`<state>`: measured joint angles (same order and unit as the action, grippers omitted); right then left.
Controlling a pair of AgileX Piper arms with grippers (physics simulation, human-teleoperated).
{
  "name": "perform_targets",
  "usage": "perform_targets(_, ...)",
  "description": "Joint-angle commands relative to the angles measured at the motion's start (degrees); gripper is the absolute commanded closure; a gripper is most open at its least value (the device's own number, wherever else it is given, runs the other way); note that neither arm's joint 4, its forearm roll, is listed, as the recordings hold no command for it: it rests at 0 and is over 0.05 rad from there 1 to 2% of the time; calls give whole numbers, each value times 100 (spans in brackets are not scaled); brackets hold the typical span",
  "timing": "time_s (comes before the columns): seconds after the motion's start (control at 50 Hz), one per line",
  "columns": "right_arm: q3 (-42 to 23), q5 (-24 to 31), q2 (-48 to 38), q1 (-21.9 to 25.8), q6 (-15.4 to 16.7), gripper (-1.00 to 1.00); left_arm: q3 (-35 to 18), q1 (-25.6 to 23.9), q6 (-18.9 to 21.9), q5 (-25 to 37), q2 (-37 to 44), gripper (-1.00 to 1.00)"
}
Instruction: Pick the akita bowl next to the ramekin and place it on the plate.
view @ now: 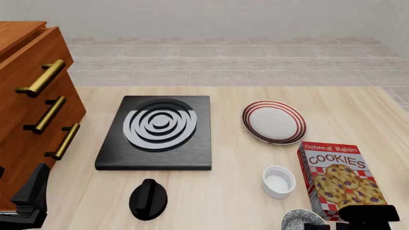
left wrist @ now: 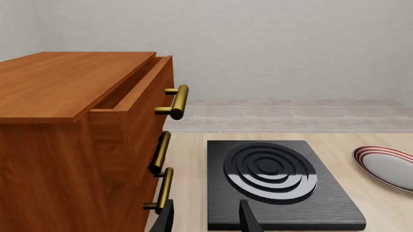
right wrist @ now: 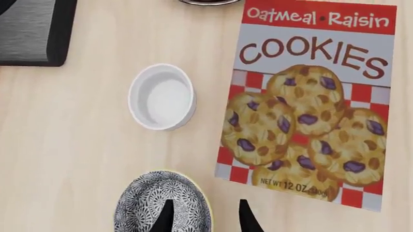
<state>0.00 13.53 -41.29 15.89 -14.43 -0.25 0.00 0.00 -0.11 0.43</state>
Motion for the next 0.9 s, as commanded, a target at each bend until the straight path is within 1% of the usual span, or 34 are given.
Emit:
perform_targets(0.02,0,-586,-675,-21,43,-100,0,0,0,0,0,-100)
perform_targets(0.1,0,-455,-520,30,3,-100,0,0,0,0,0,-100)
perform_targets(0.12,0,-376,-419,48,-5,100,0,0,0,0,0,-100)
perform_targets(0.22,0,7,34,128,-43,100,0,0,0,0,0,-100)
perform_targets(0.4,0,298,370,129,-52,100,0,0,0,0,0,-100)
perform_targets(0.52,0,595,734,213,-114,100,0,0,0,0,0,-100)
perform_targets(0.56,0,803,1019,311,-207,100,0,0,0,0,0,-100)
perform_targets(0.74,-4,1062,1434,478,-345,100,0,0,0,0,0,-100)
perform_targets(0.78,-2,1137,1570,565,-428,100,0,0,0,0,0,-100)
perform_targets(0.82,-63,1260,1721,668,-523,100,0,0,0,0,0,-100)
perform_targets(0.9,-206,1473,1856,728,-575,100,0,0,0,0,0,-100)
